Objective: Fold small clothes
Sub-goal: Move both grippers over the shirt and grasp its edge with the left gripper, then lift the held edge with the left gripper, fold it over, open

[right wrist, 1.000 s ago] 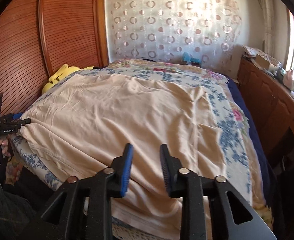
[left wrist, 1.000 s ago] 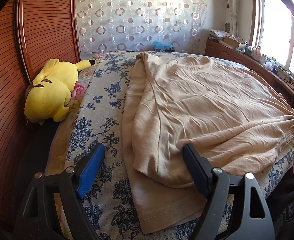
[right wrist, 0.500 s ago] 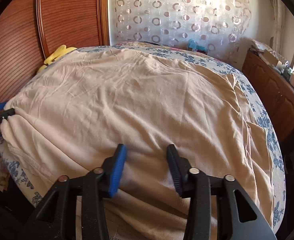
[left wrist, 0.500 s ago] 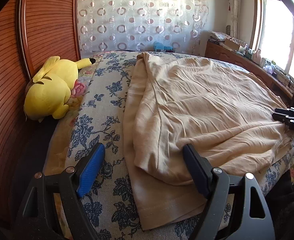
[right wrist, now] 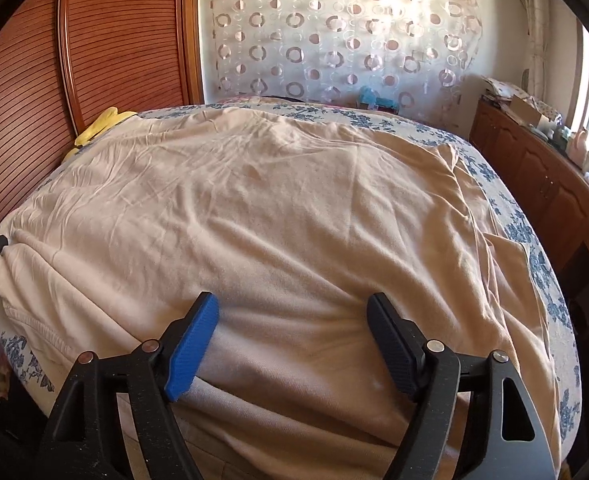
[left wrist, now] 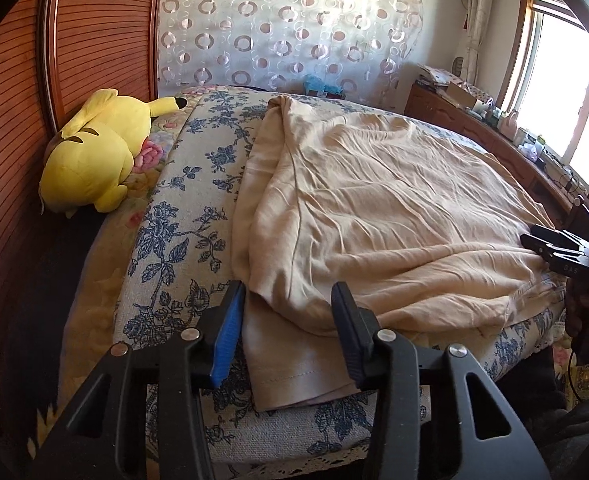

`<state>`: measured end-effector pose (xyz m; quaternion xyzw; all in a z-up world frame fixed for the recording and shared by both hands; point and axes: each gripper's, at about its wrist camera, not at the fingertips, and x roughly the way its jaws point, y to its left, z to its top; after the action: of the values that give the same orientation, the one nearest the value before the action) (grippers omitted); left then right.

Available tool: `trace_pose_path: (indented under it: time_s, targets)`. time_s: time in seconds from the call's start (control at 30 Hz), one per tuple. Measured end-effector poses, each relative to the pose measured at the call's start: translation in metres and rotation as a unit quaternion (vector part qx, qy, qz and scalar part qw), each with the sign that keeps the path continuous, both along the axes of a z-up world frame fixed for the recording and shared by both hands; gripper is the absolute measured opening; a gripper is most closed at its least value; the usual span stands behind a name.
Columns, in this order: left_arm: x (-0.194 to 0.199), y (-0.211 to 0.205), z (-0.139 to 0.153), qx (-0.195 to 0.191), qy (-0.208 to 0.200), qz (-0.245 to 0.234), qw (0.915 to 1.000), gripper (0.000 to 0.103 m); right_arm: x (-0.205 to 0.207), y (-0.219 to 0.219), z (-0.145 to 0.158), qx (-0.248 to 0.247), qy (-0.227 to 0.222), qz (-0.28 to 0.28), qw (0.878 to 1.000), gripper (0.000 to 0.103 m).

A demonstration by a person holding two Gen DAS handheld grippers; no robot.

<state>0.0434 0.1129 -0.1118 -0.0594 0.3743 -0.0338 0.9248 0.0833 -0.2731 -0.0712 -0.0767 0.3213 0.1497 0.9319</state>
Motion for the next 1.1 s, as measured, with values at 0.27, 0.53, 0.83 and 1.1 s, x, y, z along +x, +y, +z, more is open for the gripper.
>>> trace_pose_path:
  time_s: [0.27,0.53,0.83,1.1]
  targets:
    - [0.0,-0.024,0.023,0.015,-0.006,-0.034,0.9993,0.008,-0.001,-0.003,0.002,-0.003,0.006,0.015,1.0,0.079]
    - [0.019,-0.06,0.072,0.002,-0.038,-0.089,0.9953,0.006,-0.01,-0.029,0.01,0.048,0.022,0.025,0.998,0.079]
    - [0.061,-0.141,0.112,-0.014,-0.042,-0.187,0.9813,0.005,-0.029,-0.064,0.02,0.08,0.007,0.014,0.997,0.079]
    - [0.086,-0.251,0.138,-0.004,-0.056,-0.293,0.9544,0.005,-0.048,-0.109,0.031,0.08,-0.013,-0.019,0.997,0.079]
